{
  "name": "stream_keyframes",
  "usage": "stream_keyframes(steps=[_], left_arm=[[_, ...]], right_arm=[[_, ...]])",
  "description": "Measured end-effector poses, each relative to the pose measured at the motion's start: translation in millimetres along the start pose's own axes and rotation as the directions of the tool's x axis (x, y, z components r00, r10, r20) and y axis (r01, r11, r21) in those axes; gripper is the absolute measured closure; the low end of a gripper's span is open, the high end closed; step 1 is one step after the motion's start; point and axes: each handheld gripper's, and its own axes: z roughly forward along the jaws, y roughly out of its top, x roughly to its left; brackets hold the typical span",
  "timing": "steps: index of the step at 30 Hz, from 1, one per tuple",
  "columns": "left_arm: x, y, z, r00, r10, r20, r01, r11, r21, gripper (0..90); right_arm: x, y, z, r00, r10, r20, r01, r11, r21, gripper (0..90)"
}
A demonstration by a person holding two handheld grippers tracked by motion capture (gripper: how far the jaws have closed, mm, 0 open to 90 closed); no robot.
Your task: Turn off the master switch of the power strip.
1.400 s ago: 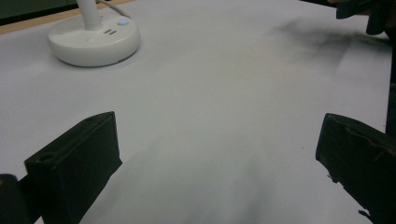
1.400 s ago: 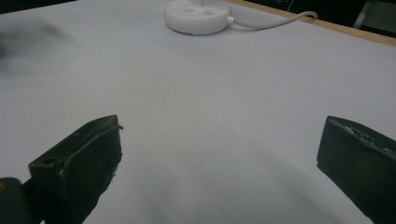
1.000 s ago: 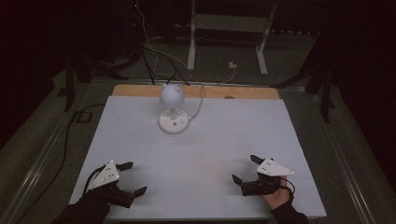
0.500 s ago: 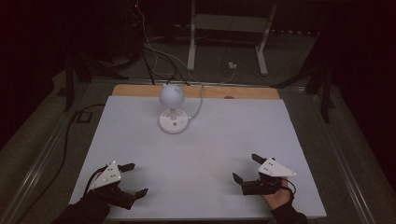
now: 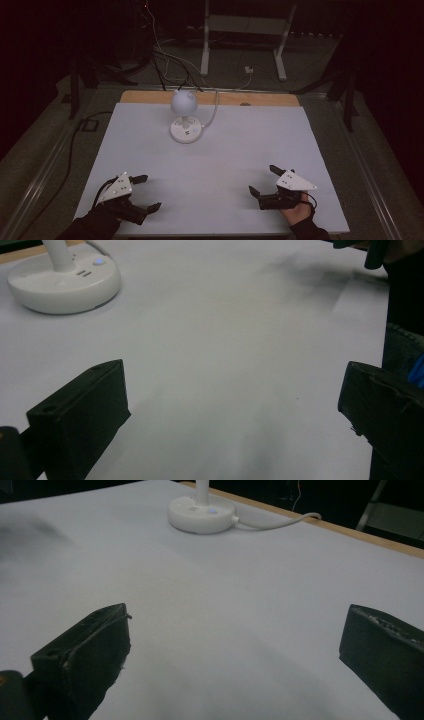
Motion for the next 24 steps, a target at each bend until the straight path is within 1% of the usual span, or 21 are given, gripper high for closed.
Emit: stream_keyframes(steps=[9, 12, 14, 20, 24], left_arm=[[0.4, 9.0, -0.1, 1.0000, 0.001, 0.007, -0.001, 1.0000, -0.007, 0.4], [2.0, 12.3, -0.8, 0.9999, -0.006, 0.014, 0.007, 0.9998, -0.020, 0.4], [3.5, 14.6, -1.3, 0.9999, -0.010, 0.009, 0.010, 0.9997, -0.023, 0.4], [8.3, 26.4, -1.3, 0.9999, -0.007, 0.014, 0.007, 0.9994, -0.034, 0.4], [11.0, 34.1, 1.7, 0.9999, 0.002, 0.016, -0.001, 0.9996, -0.029, 0.4]], right_arm=[[0.1, -0.1, -1.0, 1.0000, 0.008, -0.002, -0.008, 1.000, -0.010, 0.0], [-0.3, -0.5, -1.0, 1.0000, 0.007, 0.000, -0.007, 1.000, -0.008, 0.0], [-0.4, -0.4, -0.8, 0.9999, 0.011, 0.001, -0.011, 1.000, -0.008, 0.0], [0.1, -0.3, -0.8, 0.9999, 0.012, 0.003, -0.012, 1.000, -0.013, 0.0], [-0.5, -0.3, -1.4, 0.9999, 0.017, 0.000, -0.017, 1.000, -0.018, 0.0]])
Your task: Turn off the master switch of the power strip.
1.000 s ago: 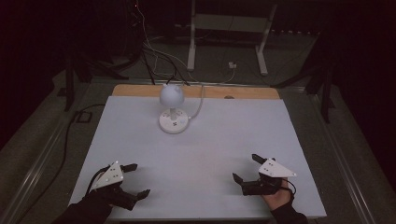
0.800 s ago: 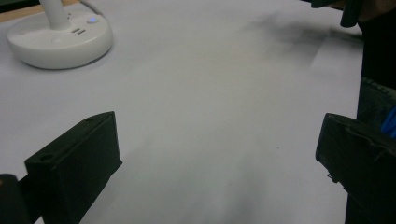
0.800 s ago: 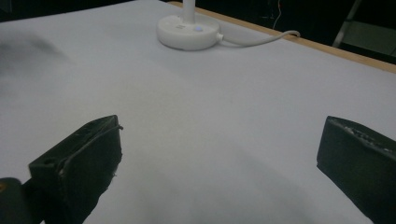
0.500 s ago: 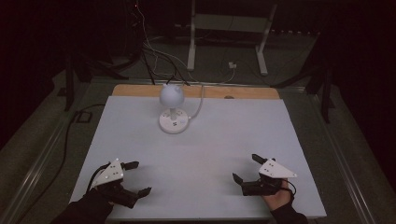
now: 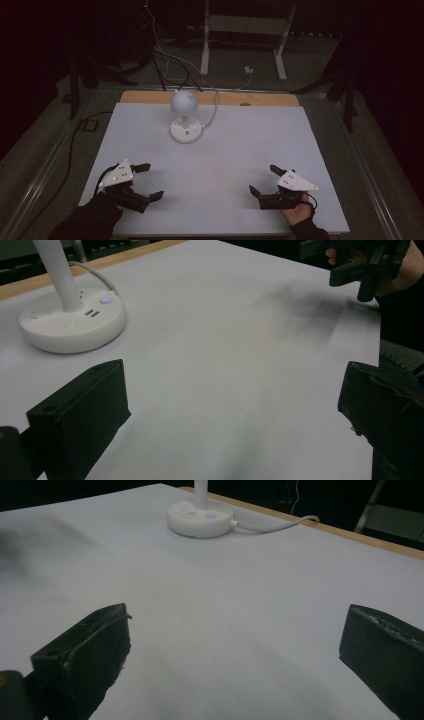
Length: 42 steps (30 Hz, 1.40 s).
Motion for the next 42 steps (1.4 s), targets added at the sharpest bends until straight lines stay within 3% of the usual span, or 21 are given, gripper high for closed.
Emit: stream_keyframes(steps=[21, 42], left_arm=[[9.3, 26.3, 27.7, 0.9994, 0.030, 0.019, -0.031, 0.9984, 0.047, 0.4], [20.5, 52.9, 59.7, 0.9987, 0.043, -0.029, -0.041, 0.9964, 0.075, 0.5]], right_arm=[[-0.4, 0.1, -0.7, 1.0000, 0.008, -0.001, -0.008, 1.000, -0.002, 0.0], [-0.2, 0.9, -1.6, 0.9999, 0.013, -0.010, -0.013, 1.000, -0.011, 0.0]])
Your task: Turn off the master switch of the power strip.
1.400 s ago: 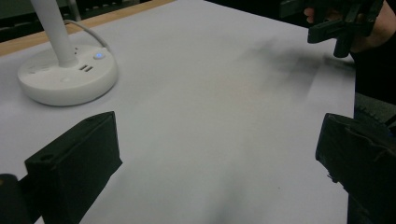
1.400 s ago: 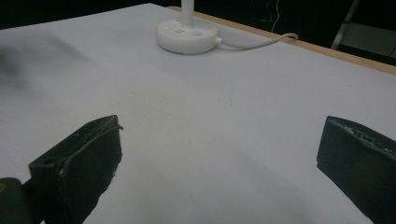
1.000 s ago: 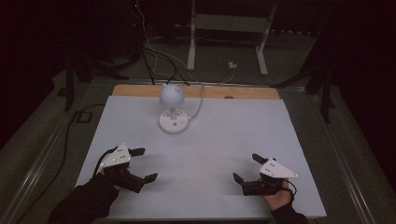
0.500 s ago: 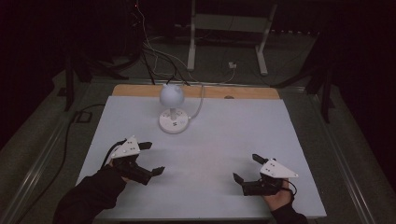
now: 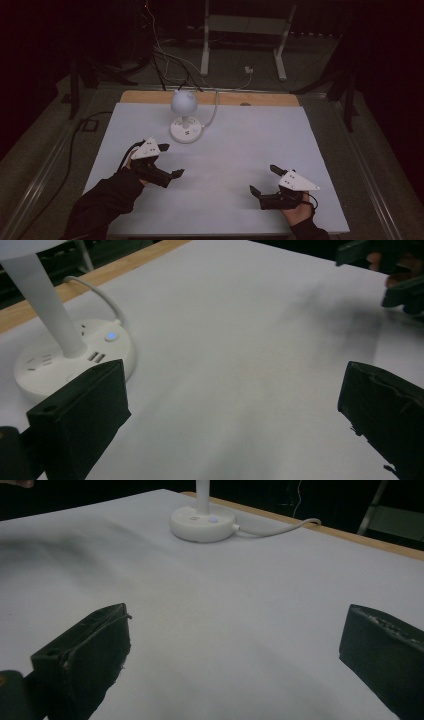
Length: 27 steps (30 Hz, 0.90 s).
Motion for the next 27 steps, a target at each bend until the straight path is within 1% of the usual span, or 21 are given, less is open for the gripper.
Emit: stream_keyframes(steps=[2, 4, 8, 10, 13, 17, 18, 20, 22, 25, 26, 27], left_arm=[[1.5, 2.6, 3.3, 1.0000, -0.003, -0.003, 0.003, 1.0000, 0.002, 0.5], [2.5, 5.0, 6.8, 0.9999, 0.005, -0.012, -0.005, 1.0000, 0.002, 0.5], [5.1, 9.2, 13.3, 0.9995, -0.013, -0.029, 0.013, 0.9999, 0.000, 0.5], [5.2, 10.4, 17.0, 0.9992, -0.008, -0.040, 0.009, 1.0000, 0.003, 0.5], [5.6, 10.9, 23.3, 0.9985, -0.014, -0.054, 0.015, 0.9998, 0.011, 0.4], [6.3, 11.5, 31.8, 0.9958, -0.022, -0.089, 0.025, 0.9994, 0.023, 0.5], [6.3, 11.7, 34.2, 0.9942, -0.027, -0.104, 0.030, 0.9993, 0.025, 0.5], [6.4, 12.1, 38.7, 0.9933, -0.028, -0.112, 0.032, 0.9991, 0.027, 0.5], [6.3, 12.6, 43.2, 0.9898, -0.028, -0.139, 0.033, 0.9989, 0.033, 1.1], [7.5, 13.5, 49.0, 0.9880, -0.055, -0.144, 0.059, 0.9980, 0.024, 1.4], [8.0, 13.9, 51.0, 0.9886, -0.057, -0.139, 0.061, 0.9979, 0.023, 1.4], [8.2, 14.6, 53.1, 0.9873, -0.059, -0.147, 0.064, 0.9975, 0.028, 1.4]], right_arm=[[0.0, -0.3, 0.3, 1.0000, -0.003, -0.003, 0.003, 1.000, 0.004, 0.0], [0.0, 0.0, 0.2, 1.0000, -0.004, -0.003, 0.004, 1.000, 0.001, 0.0], [-0.1, -0.4, 0.6, 1.0000, -0.001, -0.004, 0.001, 1.000, 0.005, 0.0], [0.0, -0.1, 0.3, 1.0000, -0.005, -0.005, 0.005, 1.000, 0.004, 0.0], [-0.4, -0.4, 0.4, 1.0000, 0.004, -0.007, -0.003, 1.000, 0.003, 0.0], [-0.4, 0.1, -0.3, 1.0000, 0.002, -0.009, -0.002, 1.000, -0.003, 0.0], [-0.4, 0.1, -0.3, 0.9999, 0.002, -0.010, -0.002, 1.000, -0.002, 0.0], [0.1, 0.2, -0.5, 1.0000, 0.000, -0.010, 0.000, 1.000, 0.000, 0.0], [0.1, 0.6, -0.8, 0.9999, -0.001, -0.010, 0.001, 1.000, -0.003, 0.0], [-0.3, 0.2, -0.4, 0.9999, 0.002, -0.013, -0.002, 1.000, -0.001, 0.0], [-0.4, 0.3, -0.3, 0.9999, 0.000, -0.014, 0.000, 1.000, -0.002, 0.0], [-0.4, 0.4, -0.4, 0.9999, 0.001, -0.014, -0.001, 1.000, -0.003, 0.0]])
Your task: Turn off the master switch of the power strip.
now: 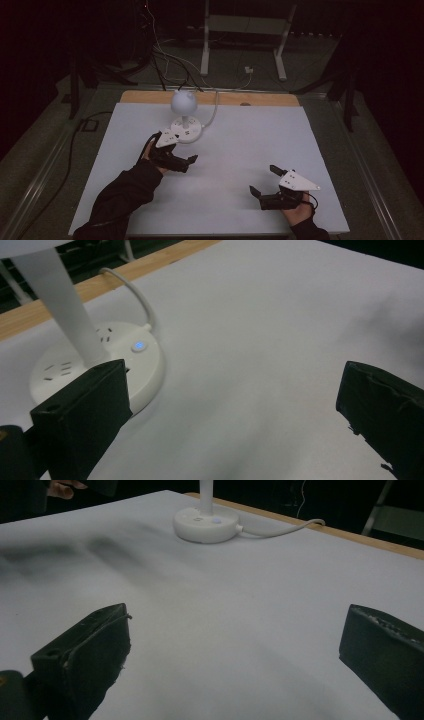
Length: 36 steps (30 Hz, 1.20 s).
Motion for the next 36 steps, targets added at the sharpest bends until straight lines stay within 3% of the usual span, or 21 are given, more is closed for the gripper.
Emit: stream_keyframes(steps=[11, 16, 20, 22, 25, 31, 33, 36], left_arm=[[2.3, 9.9, 16.3, 0.9974, -0.054, -0.047, 0.054, 0.9985, -0.007, 0.3], [5.7, 13.3, 23.5, 0.9950, -0.091, -0.040, 0.091, 0.9958, -0.008, 0.3], [6.1, 16.4, 30.0, 0.9923, -0.089, -0.086, 0.089, 0.9960, 0.002, 0.3], [5.6, 18.2, 33.6, 0.9920, -0.098, -0.080, 0.100, 0.9949, 0.018, 0.3], [4.0, 19.8, 39.7, 0.9885, -0.099, -0.114, 0.104, 0.9940, 0.035, 0.3], [3.5, 21.6, 52.1, 0.9859, -0.076, -0.149, 0.088, 0.9931, 0.078, 0.3], [4.1, 22.8, 56.2, 0.9824, -0.088, -0.165, 0.106, 0.9890, 0.103, 0.6], [3.5, 23.0, 60.9, 0.9779, -0.076, -0.195, 0.099, 0.9887, 0.113, 4.5]], right_arm=[[-1.1, -0.1, -0.1, 0.9999, 0.008, -0.007, -0.008, 1.000, 0.000, 0.0], [-1.4, -0.3, -0.1, 0.9999, 0.012, -0.011, -0.012, 1.000, 0.000, 0.0], [-1.9, -0.2, -0.5, 0.9997, 0.019, -0.014, -0.020, 1.000, -0.004, 0.0], [-2.0, -0.3, -0.3, 0.9998, 0.017, -0.014, -0.017, 1.000, -0.001, 0.0], [-2.0, -0.1, -0.6, 0.9996, 0.021, -0.016, -0.021, 1.000, -0.004, 0.0], [-2.5, -0.2, -0.9, 0.9994, 0.026, -0.023, -0.026, 1.000, -0.008, 0.0], [-3.2, -0.7, -0.7, 0.9993, 0.028, -0.025, -0.028, 1.000, -0.006, 0.0], [-3.5, -0.3, -1.2, 0.9992, 0.030, -0.025, -0.030, 1.000, -0.009, 0.0]])
